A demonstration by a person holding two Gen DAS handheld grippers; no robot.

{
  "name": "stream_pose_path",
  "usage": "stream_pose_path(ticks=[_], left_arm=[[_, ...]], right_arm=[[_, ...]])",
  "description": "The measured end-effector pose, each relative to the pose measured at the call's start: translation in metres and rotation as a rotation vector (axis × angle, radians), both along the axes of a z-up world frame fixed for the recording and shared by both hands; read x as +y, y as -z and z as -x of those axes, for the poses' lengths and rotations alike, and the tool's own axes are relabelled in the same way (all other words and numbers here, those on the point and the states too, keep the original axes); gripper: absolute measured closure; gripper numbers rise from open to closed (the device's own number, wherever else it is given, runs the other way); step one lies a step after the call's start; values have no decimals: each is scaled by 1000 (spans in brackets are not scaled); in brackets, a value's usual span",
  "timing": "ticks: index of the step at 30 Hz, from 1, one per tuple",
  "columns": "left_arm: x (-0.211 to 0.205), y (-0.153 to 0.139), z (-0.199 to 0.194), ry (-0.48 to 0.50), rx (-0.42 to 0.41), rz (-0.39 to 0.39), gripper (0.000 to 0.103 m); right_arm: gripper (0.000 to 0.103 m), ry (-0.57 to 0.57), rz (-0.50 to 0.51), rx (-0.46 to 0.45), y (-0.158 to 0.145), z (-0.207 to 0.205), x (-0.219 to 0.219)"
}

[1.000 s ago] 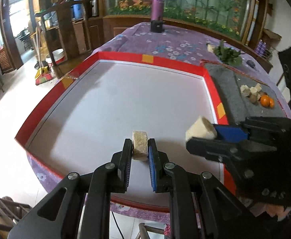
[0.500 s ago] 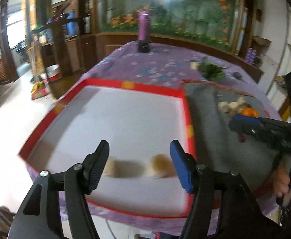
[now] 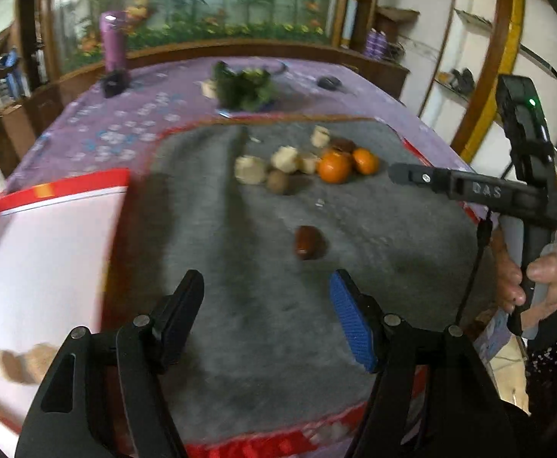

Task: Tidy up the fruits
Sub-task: 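Grasp a red date with the left gripper while the right gripper grasps an orange, then carry the date and orange into the tray and open both grippers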

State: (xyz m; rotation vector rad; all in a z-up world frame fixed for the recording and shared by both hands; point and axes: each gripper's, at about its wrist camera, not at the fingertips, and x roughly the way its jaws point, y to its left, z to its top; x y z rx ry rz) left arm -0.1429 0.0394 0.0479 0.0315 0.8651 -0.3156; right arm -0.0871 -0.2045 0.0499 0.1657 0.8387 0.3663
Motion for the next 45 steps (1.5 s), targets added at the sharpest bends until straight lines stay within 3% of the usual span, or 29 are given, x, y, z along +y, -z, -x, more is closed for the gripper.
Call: stream_pose_path(ticks=[11,14,16,19,21,24,26,29,36,41,45], left_arm=[[-37,16,-28,96,50,-34,36],[-38,19,-35,106,60,-22,45],[-39,21,-39,106,64,-30,46],[-41,28,-44,120,85,-35,62],[-43,30,-45,125,82,-39,65],[-48,31,-46,138,69,-52,75],[-51,30,-47,144,67,-51,82],[-53,31,-45,137,55,-71,88],[-46,28,-39,93,47,-46,88],[-30,12,-26,23,-28,-70,88],[-11,-4,-17,-56,-96,-97,88]], right_arm=[[55,27,29,58,16,-33,-12],[55,31,61,70,21,-46,-6],[55,29,64,85,24,-54,-4],[55,36,74,90,30,-62,-1],[55,39,83,68,32,-63,1],[60,40,87,47,33,-62,1],[68,43,73,43,34,-61,-1],[68,48,54,44,33,-61,-5],[68,31,4,20,26,-51,-6],[68,-32,-83,-5,16,-33,5],[68,-93,-93,-8,9,-26,33]])
